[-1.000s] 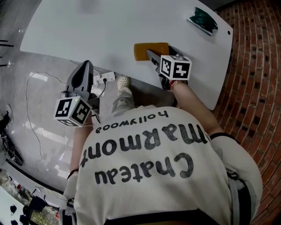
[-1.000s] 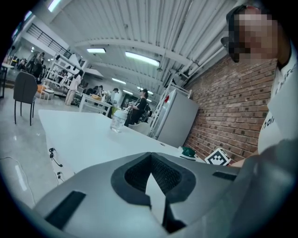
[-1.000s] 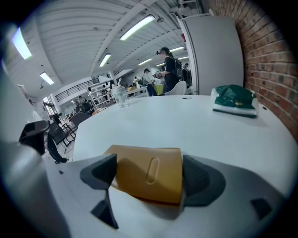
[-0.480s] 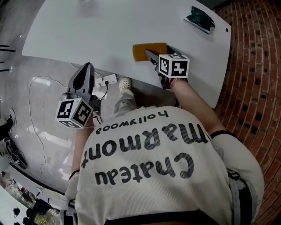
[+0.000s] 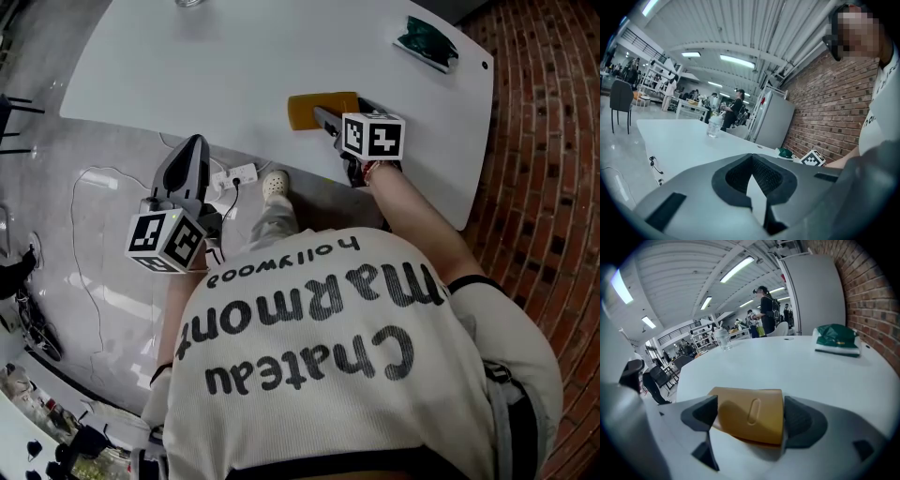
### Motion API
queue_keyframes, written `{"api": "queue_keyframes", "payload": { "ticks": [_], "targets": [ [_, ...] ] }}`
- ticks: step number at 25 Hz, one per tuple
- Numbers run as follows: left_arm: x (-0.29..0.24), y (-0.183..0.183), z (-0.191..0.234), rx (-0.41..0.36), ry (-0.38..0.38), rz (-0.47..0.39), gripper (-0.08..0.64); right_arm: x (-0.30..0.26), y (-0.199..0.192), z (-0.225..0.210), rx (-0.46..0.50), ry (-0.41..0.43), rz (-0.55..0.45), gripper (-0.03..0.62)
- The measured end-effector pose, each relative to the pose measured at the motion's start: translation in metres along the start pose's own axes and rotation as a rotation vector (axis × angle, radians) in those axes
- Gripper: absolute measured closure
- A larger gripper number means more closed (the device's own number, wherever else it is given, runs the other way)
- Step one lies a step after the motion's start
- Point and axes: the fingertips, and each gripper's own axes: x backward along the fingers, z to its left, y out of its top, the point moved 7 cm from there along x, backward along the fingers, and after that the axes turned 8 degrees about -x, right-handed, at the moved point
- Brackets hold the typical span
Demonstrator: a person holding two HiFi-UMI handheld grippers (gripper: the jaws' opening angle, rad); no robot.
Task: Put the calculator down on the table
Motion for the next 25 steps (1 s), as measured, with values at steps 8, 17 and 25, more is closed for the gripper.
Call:
{"api": "queue_keyframes", "payload": {
  "ticks": [8, 17, 25],
  "targets": [
    [0.005, 0.005, -0.012, -0.010, -0.009, 0.001, 0.560, 0.006, -0.001, 0.002, -0.035, 0.002, -0.013, 0.137],
    [0.007, 0.018, -0.033, -0.032, -0.036, -0.012, 0.560, 0.046, -0.008, 0.003, -0.194, 0.006, -0.084, 0.159],
    [0.012, 0.032, -0.066, -0.050, -0.080, -0.066, 0.560, 0.102, -0.002, 0.009, -0.280, 0.100, -0.218, 0.219]
  ]
}}
